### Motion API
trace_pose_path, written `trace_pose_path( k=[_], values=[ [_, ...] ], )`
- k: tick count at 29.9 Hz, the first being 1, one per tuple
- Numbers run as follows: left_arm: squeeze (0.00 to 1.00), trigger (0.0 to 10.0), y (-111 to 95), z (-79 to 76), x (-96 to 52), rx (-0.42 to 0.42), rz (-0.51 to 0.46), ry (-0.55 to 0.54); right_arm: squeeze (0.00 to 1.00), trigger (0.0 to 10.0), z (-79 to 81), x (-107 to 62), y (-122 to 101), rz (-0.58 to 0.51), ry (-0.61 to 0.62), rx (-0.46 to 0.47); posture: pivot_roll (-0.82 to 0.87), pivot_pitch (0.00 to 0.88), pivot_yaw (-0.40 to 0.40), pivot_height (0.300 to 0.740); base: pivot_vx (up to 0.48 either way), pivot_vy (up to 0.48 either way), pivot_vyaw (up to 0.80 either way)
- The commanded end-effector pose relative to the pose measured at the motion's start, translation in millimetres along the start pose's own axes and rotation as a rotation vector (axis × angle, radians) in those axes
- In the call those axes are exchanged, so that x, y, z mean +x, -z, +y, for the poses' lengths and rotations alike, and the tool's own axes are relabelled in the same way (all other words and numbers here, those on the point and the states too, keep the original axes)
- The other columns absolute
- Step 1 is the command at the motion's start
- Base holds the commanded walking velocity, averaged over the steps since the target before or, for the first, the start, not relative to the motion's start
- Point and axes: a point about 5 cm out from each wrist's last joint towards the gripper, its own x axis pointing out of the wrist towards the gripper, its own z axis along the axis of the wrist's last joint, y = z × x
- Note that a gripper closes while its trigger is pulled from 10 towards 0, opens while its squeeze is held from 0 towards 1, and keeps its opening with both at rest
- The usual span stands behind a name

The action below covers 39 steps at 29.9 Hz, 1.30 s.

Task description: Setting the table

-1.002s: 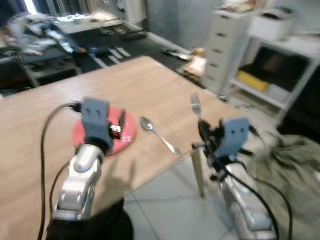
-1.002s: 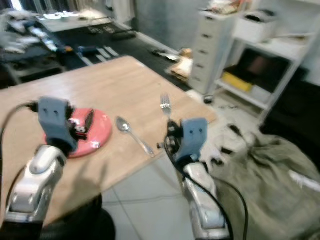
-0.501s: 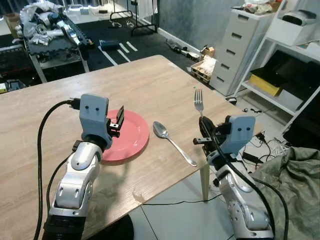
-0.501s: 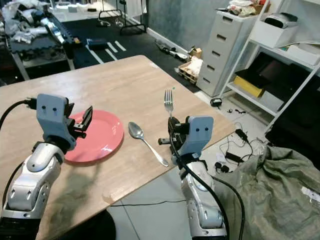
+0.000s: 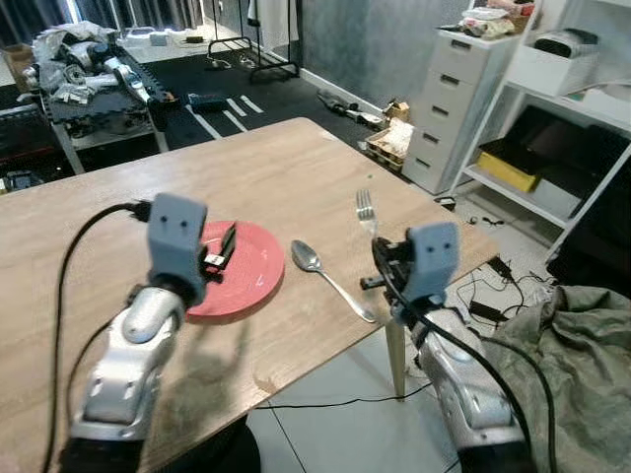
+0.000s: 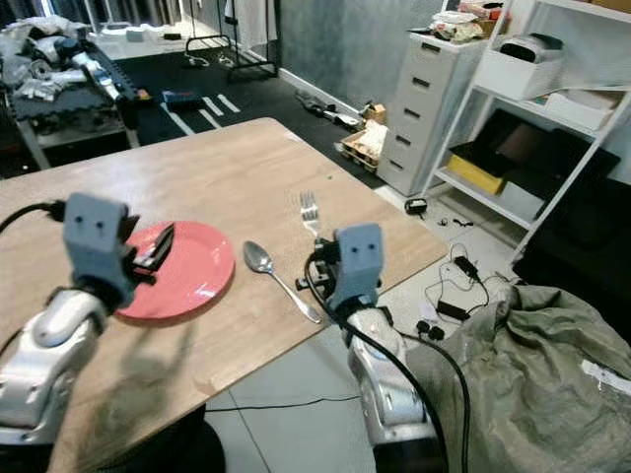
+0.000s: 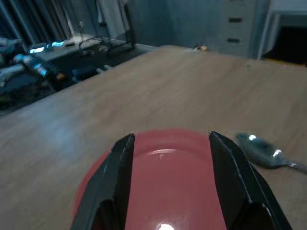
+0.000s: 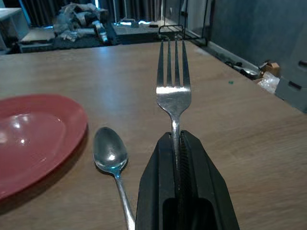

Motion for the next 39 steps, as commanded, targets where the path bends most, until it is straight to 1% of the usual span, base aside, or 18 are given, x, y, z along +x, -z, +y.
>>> trace_pose_path(
  k=[1, 3, 5, 6, 8, 9, 12, 15, 16, 19, 22, 24, 25, 26, 31, 34, 36, 39],
  values=[
    [0.0, 10.0, 2, 3.0, -7.0, 0.008, 0.028, 0.051, 0.0, 10.0, 1.7, 5.6, 2, 0.012, -0.01, -0.007, 0.04, 0.0, 0.033, 0.74, 0.0, 0.0, 0.0],
    [0.0, 10.0, 2, 6.9, -13.5, 0.033, 0.04, 0.09, 0.0, 10.0, 0.2, 10.5, 1, 0.008, -0.014, -0.018, 0.07, 0.0, 0.027, 0.74, 0.0, 0.0, 0.0],
    [0.0, 10.0, 2, 20.8, -33.0, 0.094, 0.093, 0.177, 0.0, 10.0, -5.3, 24.7, -3, -0.006, -0.032, -0.076, 0.12, 0.012, 0.021, 0.74, 0.0, 0.0, 0.0],
    [0.0, 10.0, 2, 20.8, -33.0, 0.094, 0.093, 0.177, 0.0, 10.0, -5.3, 24.7, -3, -0.006, -0.032, -0.076, 0.12, 0.012, 0.021, 0.74, 0.0, 0.0, 0.0],
    [0.0, 10.0, -2, 35.8, -55.4, 0.146, 0.162, 0.26, 0.0, 10.0, -11.4, 38.3, -5, -0.002, -0.074, -0.162, 0.18, 0.035, 0.013, 0.74, 0.0, 0.0, 0.0],
    [0.0, 10.0, -2, 35.8, -55.4, 0.146, 0.162, 0.26, 0.0, 10.0, -11.4, 38.3, -5, -0.002, -0.074, -0.162, 0.18, 0.035, 0.013, 0.74, 0.0, 0.0, 0.0],
    [0.0, 10.0, -8, 41.0, -74.4, 0.159, 0.224, 0.362, 0.0, 10.0, -17.1, 45.9, -4, 0.016, -0.125, -0.235, 0.22, 0.055, 0.008, 0.74, 0.0, 0.0, 0.0],
    [0.0, 10.0, -17, 39.8, -82.0, 0.144, 0.239, 0.438, 0.0, 10.0, -19.5, 48.4, -1, 0.034, -0.169, -0.267, 0.25, 0.077, 0.015, 0.74, 0.0, 0.0, 0.0],
    [0.0, 10.0, -17, 39.8, -82.0, 0.144, 0.239, 0.438, 0.0, 10.0, -19.5, 48.4, -1, 0.034, -0.169, -0.267, 0.25, 0.077, 0.015, 0.74, 0.0, 0.0, 0.0],
    [0.0, 10.0, -30, 31.1, -85.2, 0.129, 0.242, 0.559, 0.0, 10.0, -26.0, 50.9, 5, 0.07, -0.19, -0.332, 0.26, 0.104, 0.038, 0.74, 0.0, 0.0, 0.0],
    [0.0, 10.0, -34, 26.1, -84.6, 0.13, 0.238, 0.599, 0.0, 10.0, -31.1, 50.9, 7, 0.083, -0.174, -0.347, 0.26, 0.106, 0.041, 0.74, 0.0, 0.0, 0.0],
    [0.0, 10.0, -37, 21.2, -84.1, 0.134, 0.233, 0.638, 0.0, 10.0, -37.8, 50.5, 8, 0.095, -0.151, -0.362, 0.26, 0.117, 0.053, 0.74, 0.0, 0.0, 0.0],
    [0.0, 10.0, -44, 11.4, -80.6, 0.134, 0.22, 0.708, 0.0, 10.0, -53.3, 48.5, 8, 0.099, -0.103, -0.37, 0.25, 0.125, 0.073, 0.74, 0.0, 0.0, 0.0],
    [0.0, 10.0, -44, 11.4, -80.6, 0.134, 0.22, 0.708, 0.0, 10.0, -53.3, 48.5, 8, 0.099, -0.103, -0.37, 0.25, 0.125, 0.073, 0.74, 0.0, 0.0, 0.0],
    [0.0, 10.0, -50, 1.0, -74.7, 0.13, 0.212, 0.792, 0.0, 10.0, -71.8, 43.9, 5, 0.093, -0.044, -0.364, 0.23, 0.127, 0.091, 0.74, 0.0, 0.0, 0.0],
    [0.0, 10.0, -50, 1.0, -74.7, 0.13, 0.212, 0.792, 0.0, 10.0, -71.8, 43.9, 5, 0.093, -0.044, -0.364, 0.23, 0.127, 0.091, 0.74, 0.0, 0.0, 0.0],
    [0.0, 10.0, -49, -4.0, -70.0, 0.127, 0.221, 0.839, 0.0, 10.0, -86.5, 30.8, 4, 0.09, -0.006, -0.296, 0.19, 0.124, 0.118, 0.74, 0.0, 0.0, 0.0],
    [0.0, 10.0, -47, -4.7, -68.9, 0.125, 0.229, 0.851, 0.0, 10.0, -90.4, 23.3, 4, 0.083, -0.01, -0.26, 0.18, 0.123, 0.123, 0.74, 0.0, 0.0, 0.0]
  ],
)
